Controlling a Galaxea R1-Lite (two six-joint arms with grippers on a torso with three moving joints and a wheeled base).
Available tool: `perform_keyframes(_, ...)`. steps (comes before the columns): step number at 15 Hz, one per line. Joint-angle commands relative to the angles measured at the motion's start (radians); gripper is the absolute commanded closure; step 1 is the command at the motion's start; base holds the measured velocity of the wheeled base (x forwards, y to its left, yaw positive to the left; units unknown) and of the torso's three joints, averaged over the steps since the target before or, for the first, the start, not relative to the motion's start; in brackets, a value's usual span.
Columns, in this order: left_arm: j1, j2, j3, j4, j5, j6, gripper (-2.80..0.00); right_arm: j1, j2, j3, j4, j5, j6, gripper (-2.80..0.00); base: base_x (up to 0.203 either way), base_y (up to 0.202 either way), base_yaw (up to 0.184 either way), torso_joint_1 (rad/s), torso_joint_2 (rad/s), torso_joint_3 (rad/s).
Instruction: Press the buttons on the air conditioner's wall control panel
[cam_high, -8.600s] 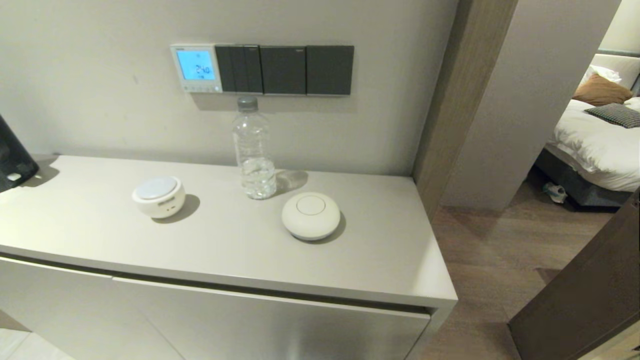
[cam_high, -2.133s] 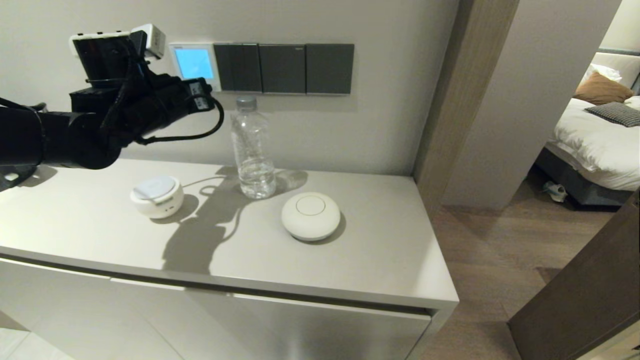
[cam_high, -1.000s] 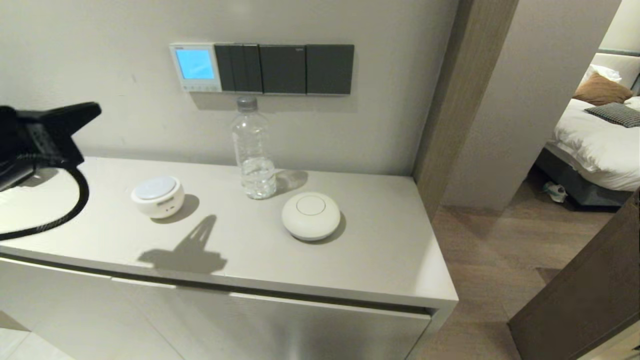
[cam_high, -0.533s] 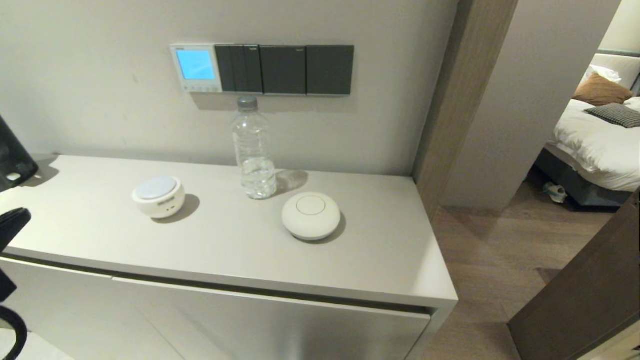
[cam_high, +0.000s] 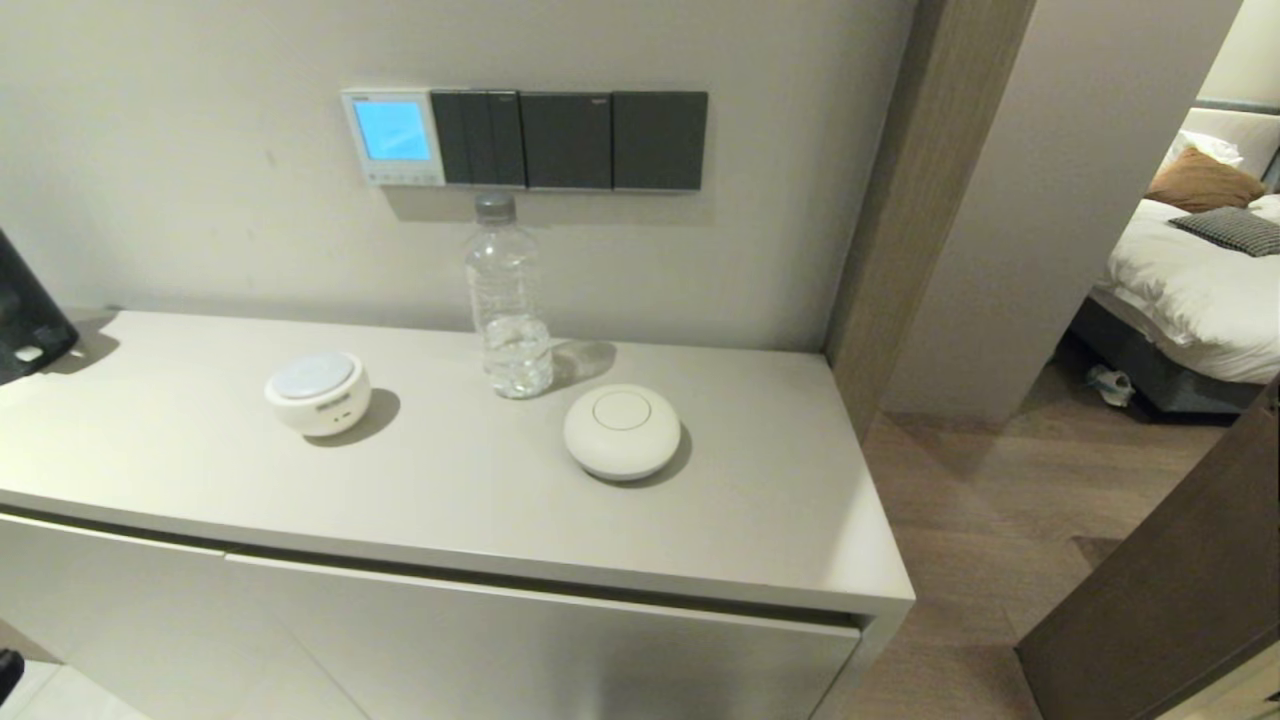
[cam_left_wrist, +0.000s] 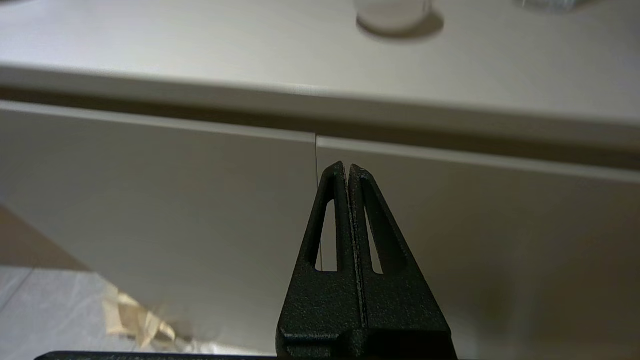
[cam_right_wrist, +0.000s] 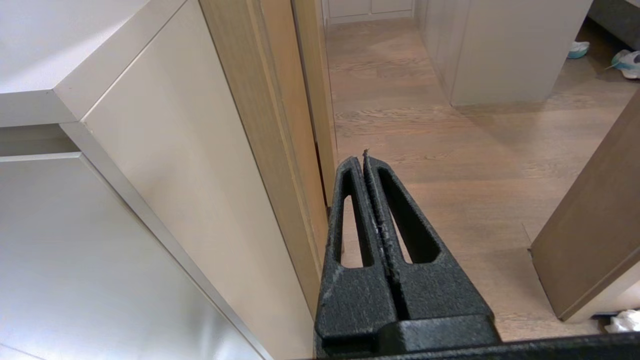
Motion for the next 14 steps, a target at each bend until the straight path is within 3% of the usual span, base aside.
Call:
perform_keyframes(1, 0.000, -0.106, 0.070, 0.036, -0.004, 0.003, 0.00, 0.001, 0.000, 0.003, 0.000, 0.000, 0.000, 0.00, 0.000, 0.000, 0.000, 0.000, 0.00, 0.000)
perform_keyframes(6, 0.000, -0.124, 0.179, -0.043, -0.008, 0.006, 0.00, 0.001, 0.000, 0.003, 0.000, 0.000, 0.000, 0.00, 0.000, 0.000, 0.000, 0.000, 0.00, 0.000)
perform_keyframes(14, 0.000, -0.127, 0.180, -0.041, 0.004, 0.014, 0.00, 0.001, 0.000, 0.002, 0.000, 0.000, 0.000, 0.00, 0.000, 0.000, 0.000, 0.000, 0.00, 0.000)
